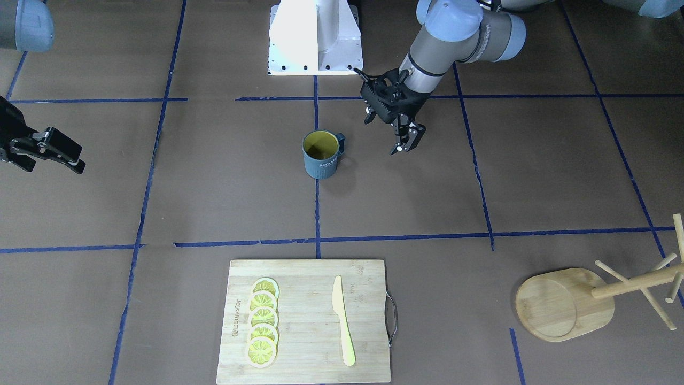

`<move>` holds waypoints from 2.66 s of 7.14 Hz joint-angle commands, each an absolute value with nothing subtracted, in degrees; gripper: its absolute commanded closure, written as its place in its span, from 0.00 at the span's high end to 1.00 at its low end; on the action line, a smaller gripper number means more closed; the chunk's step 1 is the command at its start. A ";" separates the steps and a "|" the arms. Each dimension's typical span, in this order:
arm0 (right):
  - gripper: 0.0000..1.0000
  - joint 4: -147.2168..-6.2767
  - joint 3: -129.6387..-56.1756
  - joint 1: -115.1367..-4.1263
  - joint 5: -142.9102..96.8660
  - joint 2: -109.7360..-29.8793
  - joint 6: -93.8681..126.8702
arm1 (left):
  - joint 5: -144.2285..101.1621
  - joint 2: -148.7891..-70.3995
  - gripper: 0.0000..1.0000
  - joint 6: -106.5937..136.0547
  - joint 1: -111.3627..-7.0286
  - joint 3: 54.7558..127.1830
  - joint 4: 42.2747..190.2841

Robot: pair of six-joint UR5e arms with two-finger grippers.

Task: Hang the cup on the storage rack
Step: 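Lower the left gripper over the blue mug rim and close on it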

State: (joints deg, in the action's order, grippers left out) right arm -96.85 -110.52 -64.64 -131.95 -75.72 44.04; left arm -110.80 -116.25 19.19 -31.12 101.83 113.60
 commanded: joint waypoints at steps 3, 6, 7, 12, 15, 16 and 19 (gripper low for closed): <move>1.00 -96.86 -110.57 -64.86 -131.75 -75.06 44.74 | -110.65 -117.95 1.00 23.63 -27.44 96.68 119.27; 1.00 -96.77 -110.66 -64.86 -131.75 -75.06 44.74 | -110.57 -118.12 1.00 25.05 -25.49 96.33 119.36; 1.00 -96.77 -110.57 -64.86 -131.75 -75.15 44.74 | -110.48 -118.65 1.00 24.96 -24.88 96.24 119.27; 1.00 -96.86 -110.30 -64.69 -131.66 -75.06 44.65 | -110.30 -121.11 1.00 24.52 -24.70 93.43 119.88; 1.00 -96.94 -110.30 -64.69 -131.75 -74.97 44.74 | -108.28 -121.64 0.95 24.61 -24.70 93.08 120.06; 1.00 -96.94 -110.30 -64.69 -131.75 -74.97 44.74 | -108.28 -121.90 0.82 24.70 -24.70 93.08 120.06; 1.00 -97.21 -110.30 -64.69 -131.66 -74.53 44.74 | -106.45 -121.56 0.18 24.79 -24.79 93.34 121.28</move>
State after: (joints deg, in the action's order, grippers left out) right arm -97.18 -110.30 -64.69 -131.73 -74.65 44.74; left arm -107.77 -121.78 24.77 -24.78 93.28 120.62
